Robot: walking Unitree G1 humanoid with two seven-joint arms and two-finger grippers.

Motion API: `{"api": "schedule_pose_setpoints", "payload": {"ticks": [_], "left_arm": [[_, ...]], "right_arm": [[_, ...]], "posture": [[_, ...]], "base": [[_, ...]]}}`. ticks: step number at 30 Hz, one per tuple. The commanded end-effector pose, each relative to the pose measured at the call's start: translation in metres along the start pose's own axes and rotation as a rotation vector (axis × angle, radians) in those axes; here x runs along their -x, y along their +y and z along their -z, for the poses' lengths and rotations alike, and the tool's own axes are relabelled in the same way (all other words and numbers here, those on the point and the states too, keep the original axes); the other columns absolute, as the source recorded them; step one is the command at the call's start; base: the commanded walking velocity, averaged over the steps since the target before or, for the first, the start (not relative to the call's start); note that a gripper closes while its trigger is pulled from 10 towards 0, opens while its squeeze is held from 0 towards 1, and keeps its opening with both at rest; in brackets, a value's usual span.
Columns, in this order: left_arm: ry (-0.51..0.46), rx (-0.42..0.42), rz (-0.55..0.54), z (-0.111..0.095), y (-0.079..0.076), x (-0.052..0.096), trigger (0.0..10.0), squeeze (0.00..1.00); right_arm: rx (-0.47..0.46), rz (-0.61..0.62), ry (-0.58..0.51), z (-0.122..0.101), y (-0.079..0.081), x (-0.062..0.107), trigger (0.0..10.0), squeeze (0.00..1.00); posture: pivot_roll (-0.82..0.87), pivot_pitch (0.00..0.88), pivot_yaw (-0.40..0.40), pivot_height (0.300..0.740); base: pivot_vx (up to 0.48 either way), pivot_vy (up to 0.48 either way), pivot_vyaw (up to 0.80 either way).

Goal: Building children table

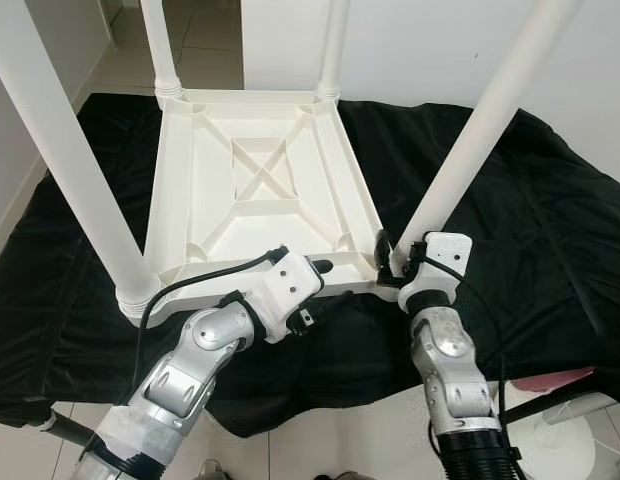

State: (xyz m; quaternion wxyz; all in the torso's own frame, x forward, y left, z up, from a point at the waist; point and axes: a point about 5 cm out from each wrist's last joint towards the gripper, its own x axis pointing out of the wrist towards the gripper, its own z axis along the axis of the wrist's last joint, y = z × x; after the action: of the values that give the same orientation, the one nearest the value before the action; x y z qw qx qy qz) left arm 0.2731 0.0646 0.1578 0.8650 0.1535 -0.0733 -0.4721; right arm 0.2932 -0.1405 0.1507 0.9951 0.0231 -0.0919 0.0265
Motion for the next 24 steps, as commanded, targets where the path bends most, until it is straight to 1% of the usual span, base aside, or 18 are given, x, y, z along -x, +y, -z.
{"api": "schedule_pose_setpoints", "payload": {"ticks": [1, 2, 4, 5, 6, 8, 9, 10, 11, 12, 17, 19, 21, 24], "left_arm": [[0.007, 0.003, 0.042, 0.003, -0.001, 0.001, 10.0, 0.00], [0.008, 0.002, 0.042, 0.004, -0.001, 0.001, 10.0, 0.00], [0.008, 0.000, 0.040, 0.004, 0.000, 0.002, 10.0, 0.00], [0.009, 0.000, 0.038, 0.004, 0.001, 0.002, 10.0, 0.00], [0.009, 0.000, 0.038, 0.004, 0.001, 0.002, 10.0, 0.00], [0.010, -0.002, 0.036, 0.004, 0.001, 0.002, 10.0, 0.00], [0.010, -0.002, 0.036, 0.004, 0.001, 0.002, 10.0, 0.00], [0.012, -0.003, 0.036, 0.005, 0.001, 0.002, 10.0, 0.00], [0.012, -0.003, 0.036, 0.005, 0.001, 0.002, 10.0, 0.00], [0.013, -0.005, 0.036, 0.005, 0.001, 0.002, 10.0, 0.00], [0.014, -0.006, 0.036, 0.005, 0.002, 0.003, 10.0, 0.00], [0.016, -0.009, 0.040, 0.005, 0.002, 0.003, 10.0, 0.00], [0.016, -0.014, 0.045, 0.006, 0.001, 0.002, 10.0, 0.00], [0.022, -0.035, 0.047, 0.005, 0.003, 0.001, 10.0, 0.00]], "right_arm": [[-0.012, -0.068, 0.011, 0.001, 0.000, 0.003, 10.0, 0.00], [-0.001, -0.110, 0.015, 0.001, -0.002, 0.004, 10.0, 0.00], [0.019, -0.145, 0.014, 0.001, -0.007, 0.005, 10.0, 0.00], [0.032, -0.190, 0.018, 0.001, -0.011, 0.004, 10.0, 0.00], [0.032, -0.190, 0.018, 0.001, -0.011, 0.004, 10.0, 0.00], [0.060, -0.283, 0.034, 0.006, -0.017, 0.005, 10.0, 0.00], [0.060, -0.283, 0.034, 0.006, -0.017, 0.005, 10.0, 0.00], [0.068, -0.320, 0.050, 0.010, -0.021, 0.007, 10.0, 0.00], [0.068, -0.320, 0.050, 0.010, -0.021, 0.007, 10.0, 0.00], [0.076, -0.347, 0.065, 0.014, -0.024, 0.008, 10.0, 0.00], [0.075, -0.382, 0.073, 0.017, -0.031, 0.007, 10.0, 0.00], [0.071, -0.408, 0.072, 0.016, -0.037, 0.002, 10.0, 0.00], [0.079, -0.431, 0.081, 0.017, -0.038, -0.003, 10.0, 0.00], [0.083, -0.457, 0.089, 0.019, -0.037, -0.011, 10.0, 0.00]], "posture": [[0.00, 0.081, -0.087, 0.740], [0.00, 0.081, -0.087, 0.740], [-0.01, 0.080, -0.086, 0.740], [0.00, 0.079, -0.086, 0.740], [0.00, 0.079, -0.086, 0.740], [0.00, 0.079, -0.086, 0.740], [0.00, 0.079, -0.086, 0.740], [0.00, 0.072, -0.085, 0.740], [0.00, 0.072, -0.085, 0.740], [0.00, 0.070, -0.085, 0.740], [0.00, 0.065, -0.075, 0.740], [0.00, 0.062, -0.076, 0.740], [0.00, 0.059, -0.074, 0.740], [0.01, 0.052, -0.076, 0.740]], "base": [[0.000, 0.000, 0.00], [0.000, 0.000, 0.00], [0.000, 0.000, 0.00], [0.000, 0.000, 0.00], [0.000, 0.000, 0.00], [0.000, 0.000, 0.00], [0.000, 0.000, 0.00], [0.000, 0.000, 0.00], [0.000, 0.000, 0.00], [0.000, 0.000, 0.00], [0.000, 0.000, 0.00], [0.000, 0.000, 0.00], [0.000, 0.000, 0.00], [0.000, 0.000, 0.00]]}}
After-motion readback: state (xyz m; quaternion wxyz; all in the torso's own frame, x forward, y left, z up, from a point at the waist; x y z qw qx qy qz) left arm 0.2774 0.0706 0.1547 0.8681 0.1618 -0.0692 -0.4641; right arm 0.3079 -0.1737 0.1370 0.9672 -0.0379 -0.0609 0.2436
